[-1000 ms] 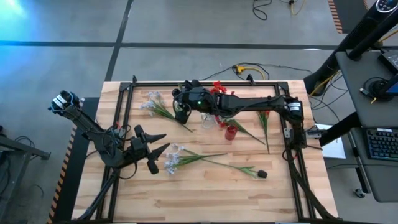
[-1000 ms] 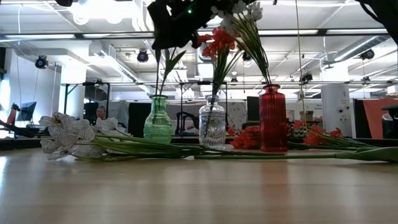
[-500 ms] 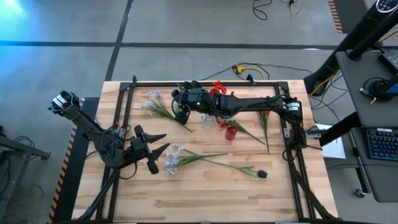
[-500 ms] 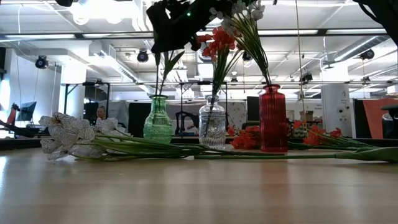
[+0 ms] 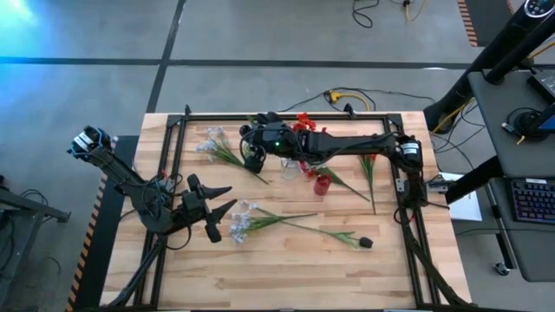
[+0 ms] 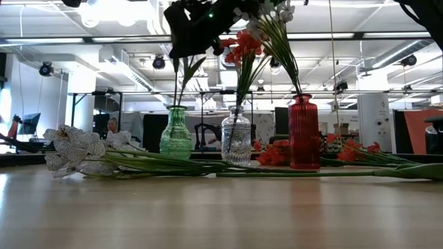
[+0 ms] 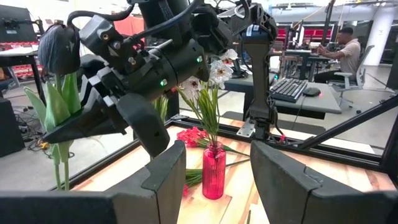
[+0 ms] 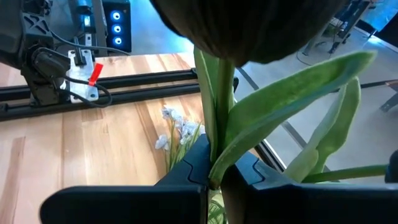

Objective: Sort flowers into vase by color
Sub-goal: Put the bottom black tulip into the green vase

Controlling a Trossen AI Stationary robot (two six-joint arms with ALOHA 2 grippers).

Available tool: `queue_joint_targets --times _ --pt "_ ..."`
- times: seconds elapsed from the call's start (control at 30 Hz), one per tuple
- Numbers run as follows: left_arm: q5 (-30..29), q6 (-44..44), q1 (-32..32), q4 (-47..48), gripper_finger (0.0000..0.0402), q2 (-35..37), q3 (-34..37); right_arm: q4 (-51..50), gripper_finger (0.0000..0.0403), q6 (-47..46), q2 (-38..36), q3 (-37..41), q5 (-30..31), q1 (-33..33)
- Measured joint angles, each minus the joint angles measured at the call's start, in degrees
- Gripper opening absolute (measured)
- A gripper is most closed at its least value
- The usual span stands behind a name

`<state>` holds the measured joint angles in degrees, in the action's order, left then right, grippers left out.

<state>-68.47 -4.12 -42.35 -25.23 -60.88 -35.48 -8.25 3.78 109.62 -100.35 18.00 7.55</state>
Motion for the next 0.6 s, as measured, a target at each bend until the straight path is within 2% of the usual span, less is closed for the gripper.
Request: queue_joint_targets --times 0.17,0.27,0.6 --pt "0.00 -0.01 0.01 0.01 0.0163 0.00 0.00 -0.24 0.0013 -0.23 -0.95 -0.03 0.00 0.00" --pt "0.00 0.00 0.01 0.00 0.0163 0.00 0.00 -0.84 0.0027 -1.31 -1.07 -0.05 0.00 0.00" --pt "0.00 0.00 0.00 0.00 0.0163 0.00 0.00 -2.35 0.0138 -1.85 -1.07 -0.05 0.02 0.11"
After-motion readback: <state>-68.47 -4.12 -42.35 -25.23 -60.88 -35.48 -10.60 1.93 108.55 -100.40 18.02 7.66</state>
